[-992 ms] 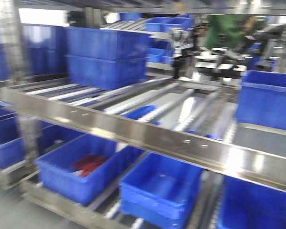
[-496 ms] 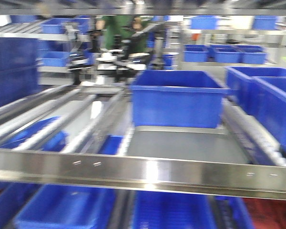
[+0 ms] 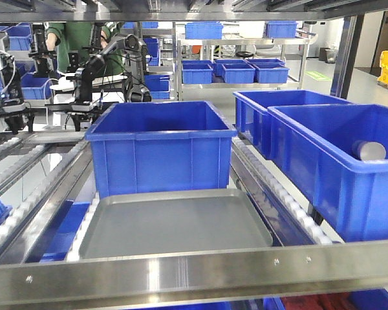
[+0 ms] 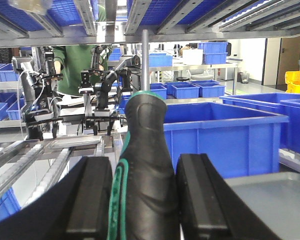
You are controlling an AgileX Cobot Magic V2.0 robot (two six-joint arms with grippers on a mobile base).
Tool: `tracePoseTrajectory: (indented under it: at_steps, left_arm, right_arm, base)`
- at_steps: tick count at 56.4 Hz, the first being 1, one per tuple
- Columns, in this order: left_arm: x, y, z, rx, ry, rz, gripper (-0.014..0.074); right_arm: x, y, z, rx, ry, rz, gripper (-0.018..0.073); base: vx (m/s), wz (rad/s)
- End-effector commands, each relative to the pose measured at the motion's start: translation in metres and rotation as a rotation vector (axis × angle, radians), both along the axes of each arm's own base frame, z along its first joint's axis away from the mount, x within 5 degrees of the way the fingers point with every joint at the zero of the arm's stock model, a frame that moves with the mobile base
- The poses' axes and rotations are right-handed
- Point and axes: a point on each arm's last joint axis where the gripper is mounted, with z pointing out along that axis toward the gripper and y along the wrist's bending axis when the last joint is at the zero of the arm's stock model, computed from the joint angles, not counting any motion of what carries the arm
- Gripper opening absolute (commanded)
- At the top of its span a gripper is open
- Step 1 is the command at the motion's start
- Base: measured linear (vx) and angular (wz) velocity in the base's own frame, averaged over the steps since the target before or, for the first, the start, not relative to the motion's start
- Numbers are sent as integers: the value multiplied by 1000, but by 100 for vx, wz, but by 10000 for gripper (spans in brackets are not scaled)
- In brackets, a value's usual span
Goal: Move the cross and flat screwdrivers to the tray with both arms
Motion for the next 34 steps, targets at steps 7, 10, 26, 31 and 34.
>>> tracePoseTrajectory:
  at_steps: [7,10,26,31,34]
  left_arm:
    - [-4,0,19,-23,-127,-9,2]
    - [-4,0,19,-23,-127,-9,2]
    - [-4,0,19,-23,-127,-9,2]
    - [-4,0,19,-23,-126,-9,2]
    - [-4,0,19,-23,-126,-9,2]
  right_arm:
    - [-4,-1,13,35,-44,-14,-9]
    - [-4,-1,13,35,-44,-14,-9]
    - [-4,-1,13,35,-44,-14,-9]
    - [-4,-1,13,35,-44,-14,-9]
    - [-4,-1,13,35,-44,-14,-9]
  base:
    - [26,5]
    - [27,12]
    - [25,16]
    - [18,12]
    - [14,9]
